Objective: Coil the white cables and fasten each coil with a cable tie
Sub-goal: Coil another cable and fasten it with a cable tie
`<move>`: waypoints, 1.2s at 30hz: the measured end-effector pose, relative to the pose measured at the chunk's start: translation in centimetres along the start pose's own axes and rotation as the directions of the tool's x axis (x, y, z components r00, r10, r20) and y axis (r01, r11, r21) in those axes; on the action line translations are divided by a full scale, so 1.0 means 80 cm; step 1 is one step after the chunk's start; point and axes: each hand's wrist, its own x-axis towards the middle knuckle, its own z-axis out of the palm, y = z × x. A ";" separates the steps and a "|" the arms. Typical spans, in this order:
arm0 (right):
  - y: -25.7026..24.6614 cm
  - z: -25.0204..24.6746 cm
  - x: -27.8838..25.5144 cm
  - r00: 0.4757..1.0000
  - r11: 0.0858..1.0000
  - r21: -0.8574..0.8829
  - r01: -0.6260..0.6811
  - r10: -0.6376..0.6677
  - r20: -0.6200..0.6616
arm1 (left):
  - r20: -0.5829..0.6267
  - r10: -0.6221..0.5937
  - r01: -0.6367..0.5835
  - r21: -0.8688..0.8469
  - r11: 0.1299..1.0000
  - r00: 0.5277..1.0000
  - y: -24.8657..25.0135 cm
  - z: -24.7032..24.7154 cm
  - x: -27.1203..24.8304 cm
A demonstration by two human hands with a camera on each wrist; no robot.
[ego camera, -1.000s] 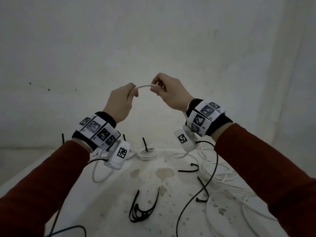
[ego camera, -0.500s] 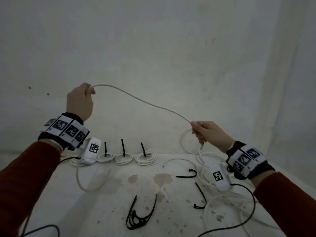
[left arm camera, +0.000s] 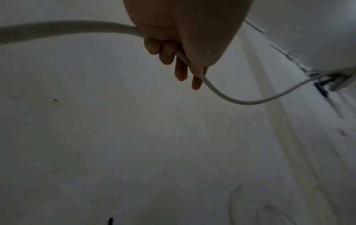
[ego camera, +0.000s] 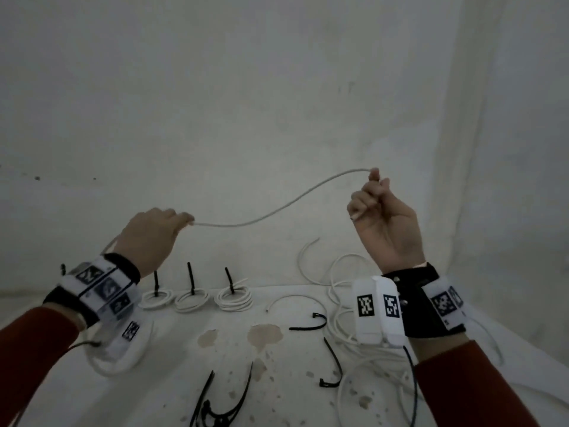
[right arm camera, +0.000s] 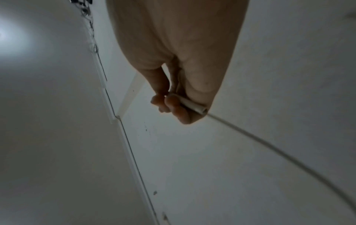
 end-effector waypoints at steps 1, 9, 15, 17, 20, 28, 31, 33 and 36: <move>0.003 0.008 0.004 0.999 0.999 0.000 0.048 -0.048 -0.021 | -0.009 0.097 -0.097 0.020 0.995 0.995 0.011 0.000 -0.004; 0.051 -0.009 0.026 0.925 0.625 -0.732 0.270 -0.379 0.018 | 0.017 0.419 -0.416 -0.087 0.905 0.908 0.069 -0.024 -0.022; 0.070 -0.042 0.022 0.968 -0.133 -0.963 0.235 -0.057 0.244 | -0.003 0.439 -0.438 -0.070 0.896 0.899 0.067 -0.050 -0.017; 0.070 -0.043 0.013 0.937 -0.420 -0.840 0.343 0.210 0.278 | -0.016 0.417 -0.418 -0.041 0.908 0.909 0.063 -0.056 -0.014; 0.072 -0.038 0.002 0.863 -0.524 -0.723 0.450 0.465 0.199 | -0.029 0.378 -0.378 0.001 0.926 0.925 0.049 -0.063 -0.007; 0.086 -0.029 -0.023 0.825 -0.402 -0.772 0.492 0.499 0.266 | -0.113 0.253 -0.249 0.047 0.967 0.961 0.021 -0.074 0.024; 0.085 -0.014 -0.031 0.867 -0.104 -0.919 0.379 0.388 0.314 | -0.119 0.201 -0.202 0.001 0.979 0.972 0.010 -0.078 0.038; 0.082 -0.002 -0.033 0.904 0.269 -0.954 0.136 0.359 0.230 | -0.111 0.177 -0.182 -0.035 0.983 0.978 0.008 -0.074 0.045; 0.073 0.020 -0.034 0.908 0.687 -0.715 -0.132 0.372 0.190 | -0.120 0.118 -0.134 -0.135 0.982 0.986 0.017 -0.067 0.047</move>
